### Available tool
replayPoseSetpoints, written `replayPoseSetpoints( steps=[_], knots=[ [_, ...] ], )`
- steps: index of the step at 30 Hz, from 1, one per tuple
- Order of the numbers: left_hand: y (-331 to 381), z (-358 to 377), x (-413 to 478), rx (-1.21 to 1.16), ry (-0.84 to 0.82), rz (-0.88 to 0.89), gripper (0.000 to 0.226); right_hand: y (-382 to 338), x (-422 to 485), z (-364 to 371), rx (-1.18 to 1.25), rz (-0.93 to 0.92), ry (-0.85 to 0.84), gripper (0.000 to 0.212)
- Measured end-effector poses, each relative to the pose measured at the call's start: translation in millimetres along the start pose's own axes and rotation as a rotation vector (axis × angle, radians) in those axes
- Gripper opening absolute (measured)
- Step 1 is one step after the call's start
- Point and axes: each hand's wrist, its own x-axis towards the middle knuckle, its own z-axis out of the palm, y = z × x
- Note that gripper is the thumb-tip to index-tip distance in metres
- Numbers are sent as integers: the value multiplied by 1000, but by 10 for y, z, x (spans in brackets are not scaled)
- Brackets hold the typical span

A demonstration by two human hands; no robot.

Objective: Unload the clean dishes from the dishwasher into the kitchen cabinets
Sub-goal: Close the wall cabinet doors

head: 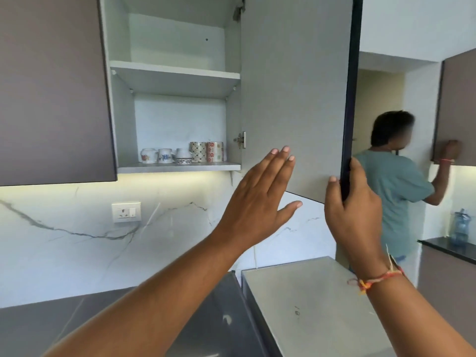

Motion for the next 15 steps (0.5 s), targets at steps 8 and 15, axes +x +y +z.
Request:
replayPoseSetpoints(
  steps=[8,15],
  knots=[
    [-603,-423,-689,55,72,-87,87,-779,-483,655,374,-303,-433,67],
    [-1520,-686,-1199,78,-35,-388,102,-1328,-703,1898,342,-542,-519,79]
  ],
)
